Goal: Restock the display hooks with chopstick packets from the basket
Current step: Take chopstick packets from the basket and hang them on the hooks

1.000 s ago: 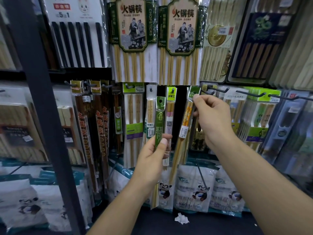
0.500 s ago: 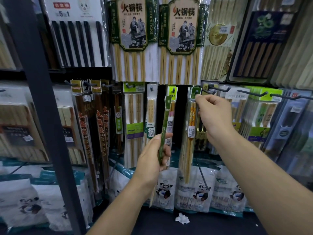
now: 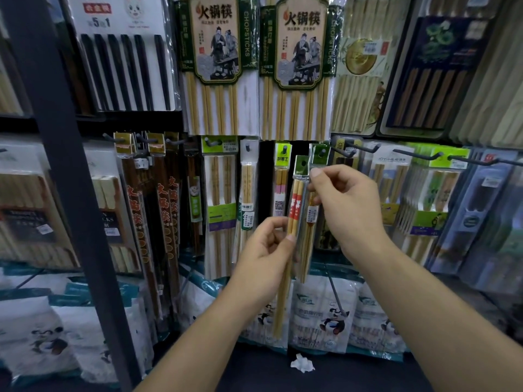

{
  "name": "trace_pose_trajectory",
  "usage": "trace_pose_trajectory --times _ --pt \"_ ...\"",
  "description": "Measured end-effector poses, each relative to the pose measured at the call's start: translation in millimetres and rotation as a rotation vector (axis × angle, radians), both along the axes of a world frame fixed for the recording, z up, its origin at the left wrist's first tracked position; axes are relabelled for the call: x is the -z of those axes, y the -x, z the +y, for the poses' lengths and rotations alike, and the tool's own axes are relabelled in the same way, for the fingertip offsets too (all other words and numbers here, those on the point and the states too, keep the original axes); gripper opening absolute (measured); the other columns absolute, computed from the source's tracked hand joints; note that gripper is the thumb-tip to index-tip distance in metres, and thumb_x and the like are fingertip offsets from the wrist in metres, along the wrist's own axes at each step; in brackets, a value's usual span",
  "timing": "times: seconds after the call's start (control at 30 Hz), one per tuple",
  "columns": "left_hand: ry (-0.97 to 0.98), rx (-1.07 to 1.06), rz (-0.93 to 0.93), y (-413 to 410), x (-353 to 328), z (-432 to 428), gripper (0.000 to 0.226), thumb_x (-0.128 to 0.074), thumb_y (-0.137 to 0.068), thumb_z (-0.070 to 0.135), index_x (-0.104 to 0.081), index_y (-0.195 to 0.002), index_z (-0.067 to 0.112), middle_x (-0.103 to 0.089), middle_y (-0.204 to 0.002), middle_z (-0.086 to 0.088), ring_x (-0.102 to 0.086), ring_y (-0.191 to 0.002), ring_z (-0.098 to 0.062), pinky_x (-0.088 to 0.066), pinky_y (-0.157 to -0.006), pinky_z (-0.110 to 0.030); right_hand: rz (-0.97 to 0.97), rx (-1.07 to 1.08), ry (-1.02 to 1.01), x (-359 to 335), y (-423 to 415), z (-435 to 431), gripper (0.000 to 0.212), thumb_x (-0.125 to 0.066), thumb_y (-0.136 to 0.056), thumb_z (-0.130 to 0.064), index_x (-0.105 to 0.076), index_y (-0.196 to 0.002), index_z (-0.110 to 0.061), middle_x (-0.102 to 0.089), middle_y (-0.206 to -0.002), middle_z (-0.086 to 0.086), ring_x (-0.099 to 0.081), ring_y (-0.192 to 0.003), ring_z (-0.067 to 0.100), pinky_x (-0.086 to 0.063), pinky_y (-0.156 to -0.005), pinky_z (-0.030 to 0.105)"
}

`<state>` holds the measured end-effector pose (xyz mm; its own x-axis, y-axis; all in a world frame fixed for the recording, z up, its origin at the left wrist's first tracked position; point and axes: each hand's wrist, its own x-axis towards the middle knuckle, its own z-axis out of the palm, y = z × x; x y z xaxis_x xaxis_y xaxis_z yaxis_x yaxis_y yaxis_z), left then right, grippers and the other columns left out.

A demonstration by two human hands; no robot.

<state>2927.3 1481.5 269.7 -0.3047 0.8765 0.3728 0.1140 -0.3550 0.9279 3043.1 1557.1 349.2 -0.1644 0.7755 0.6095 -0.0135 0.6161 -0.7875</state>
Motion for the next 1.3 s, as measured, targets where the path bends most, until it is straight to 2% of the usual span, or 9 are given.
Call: trace_pose_trajectory --times 0.13,0.3,0.43,0.67,0.8,0.97,1.1,1.2,1.3 --pt "-0.029 -0.01 0.025 -3.4 -7.7 6.7 0.038 -0.062 -0.101 0.018 -0.068 -0.096 0.055 -0.061 -0.082 0.004 -0.062 -0.079 -0.005 -0.058 -0.074 -0.022 0.032 0.019 0.047 -8.6 -3.3 9.7 0.014 -0.068 -0.097 -0.027 -0.072 -0.085 -0.022 -0.067 -0.071 -0.003 -0.06 -0.068 0.005 -0.052 -0.065 0.022" --pt "-0.014 -0.028 0.064 -9.4 -20.4 16.9 0.026 -0.064 -0.1 0.019 -0.07 -0.105 0.044 -0.062 -0.087 0.0 -0.067 -0.087 -0.027 -0.06 -0.081 -0.055 0.091 0.038 0.139 -16.5 -2.6 22.1 0.017 -0.066 -0.098 -0.026 -0.073 -0.083 -0.021 -0.062 -0.057 -0.016 -0.057 -0.057 -0.006 -0.045 -0.056 0.008" --pt "-0.02 -0.092 0.162 -9.0 -23.8 24.8 0.015 -0.063 -0.1 0.025 -0.069 -0.11 0.035 -0.059 -0.081 0.0 -0.057 -0.072 -0.01 -0.057 -0.075 -0.045 0.114 0.058 0.182 -17.8 1.9 28.2 0.022 -0.065 -0.099 -0.028 -0.072 -0.078 -0.023 -0.059 -0.053 -0.019 -0.054 -0.055 -0.009 -0.044 -0.063 0.014" --pt "0.012 -0.132 0.207 -8.7 -20.7 31.9 0.012 -0.065 -0.099 0.028 -0.066 -0.111 0.028 -0.066 -0.095 -0.013 -0.06 -0.076 -0.016 -0.058 -0.076 -0.047 0.142 0.089 0.185 -14.1 7.4 34.9 0.03 -0.066 -0.097 -0.027 -0.071 -0.068 -0.021 -0.055 -0.048 -0.018 -0.054 -0.055 -0.01 -0.039 -0.069 0.015" --pt "0.05 -0.194 0.317 -5.7 -15.7 36.0 0.005 -0.064 -0.099 0.03 -0.063 -0.104 0.03 -0.065 -0.085 0.001 -0.058 -0.069 -0.006 -0.059 -0.073 -0.041 0.121 0.109 0.159 -7.4 8.3 40.2 0.032 -0.067 -0.097 -0.028 -0.069 -0.068 -0.012 -0.054 -0.058 -0.005 -0.049 -0.053 0.001 -0.043 -0.069 0.019" --pt "-0.019 -0.359 0.644 -4.9 -19.7 37.6 0.017 -0.054 -0.102 0.037 -0.058 -0.117 0.029 -0.06 -0.102 0.014 -0.061 -0.092 -0.004 -0.058 -0.082 -0.034 0.054 0.105 0.092 5.4 -2.5 44.6 0.018 -0.071 -0.093 -0.036 -0.071 -0.081 -0.022 -0.063 -0.067 -0.012 -0.055 -0.061 -0.003 -0.045 -0.067 0.02" --pt "-0.025 -0.323 0.551 -13.7 -18.4 46.5 0.031 -0.045 -0.106 0.037 -0.05 -0.136 0.028 -0.063 -0.122 0.011 -0.061 -0.111 -0.009 -0.053 -0.094 -0.036 -0.017 0.083 0.043 18.8 -6.4 48.1 0.014 -0.069 -0.095 -0.038 -0.068 -0.101 -0.025 -0.068 -0.089 -0.013 -0.062 -0.077 -0.009 -0.047 -0.066 0.01" --pt "0.071 -0.18 0.287 -22.7 -20.0 59.9 0.05 -0.038 -0.109 0.042 -0.033 -0.156 0.028 -0.051 -0.152 0.004 -0.047 -0.138 -0.014 -0.04 -0.113 -0.038 -0.098 -0.012 0.039 26.5 -4.5 50.9 0.034 -0.059 -0.102 -0.034 -0.06 -0.135 -0.026 -0.064 -0.114 -0.019 -0.059 -0.098 -0.017 -0.045 -0.076 0.0" --pt "0.059 -0.093 0.085 -29.9 -22.2 71.9 0.053 -0.033 -0.111 0.041 -0.024 -0.161 0.029 -0.037 -0.163 0.004 -0.033 -0.149 -0.013 -0.029 -0.124 -0.042 -0.177 -0.076 0.038 33.1 -2.6 57.6 0.047 -0.05 -0.107 -0.031 -0.044 -0.152 -0.024 -0.051 -0.123 -0.035 -0.046 -0.102 -0.034 -0.037 -0.079 -0.007"
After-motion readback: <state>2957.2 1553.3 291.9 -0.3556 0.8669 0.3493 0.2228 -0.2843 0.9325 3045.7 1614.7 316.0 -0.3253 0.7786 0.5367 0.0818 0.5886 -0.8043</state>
